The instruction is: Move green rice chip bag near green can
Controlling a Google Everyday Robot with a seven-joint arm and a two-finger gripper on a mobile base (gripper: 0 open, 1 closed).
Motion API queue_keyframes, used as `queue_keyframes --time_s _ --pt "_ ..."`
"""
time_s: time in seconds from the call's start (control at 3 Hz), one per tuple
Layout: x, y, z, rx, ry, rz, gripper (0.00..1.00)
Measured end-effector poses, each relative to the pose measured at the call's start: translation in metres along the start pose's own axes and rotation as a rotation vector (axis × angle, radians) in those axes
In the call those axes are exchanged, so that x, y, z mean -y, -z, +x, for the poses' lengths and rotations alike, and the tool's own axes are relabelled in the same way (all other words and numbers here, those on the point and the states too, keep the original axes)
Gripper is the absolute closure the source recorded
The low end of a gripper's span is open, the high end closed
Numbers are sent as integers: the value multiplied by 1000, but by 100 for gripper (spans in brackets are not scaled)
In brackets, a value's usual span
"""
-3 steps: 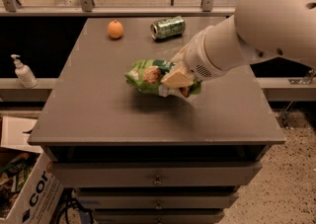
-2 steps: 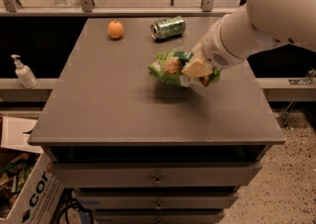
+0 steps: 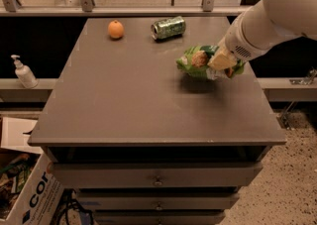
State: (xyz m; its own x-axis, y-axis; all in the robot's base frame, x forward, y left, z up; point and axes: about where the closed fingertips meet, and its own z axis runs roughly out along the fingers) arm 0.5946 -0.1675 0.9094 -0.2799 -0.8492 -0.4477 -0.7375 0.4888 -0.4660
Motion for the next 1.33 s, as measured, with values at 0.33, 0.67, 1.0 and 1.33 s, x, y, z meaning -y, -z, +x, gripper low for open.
queue_keyframes --time_s 0.33,0.67,1.0,1.33 --pt "13 -13 -6 -3 11 29 100" --pt "39 -44 -13 -25 32 70 100" --pt "62 -74 -18 -46 40 94 100" --pt "82 -100 -19 -71 46 115 100"
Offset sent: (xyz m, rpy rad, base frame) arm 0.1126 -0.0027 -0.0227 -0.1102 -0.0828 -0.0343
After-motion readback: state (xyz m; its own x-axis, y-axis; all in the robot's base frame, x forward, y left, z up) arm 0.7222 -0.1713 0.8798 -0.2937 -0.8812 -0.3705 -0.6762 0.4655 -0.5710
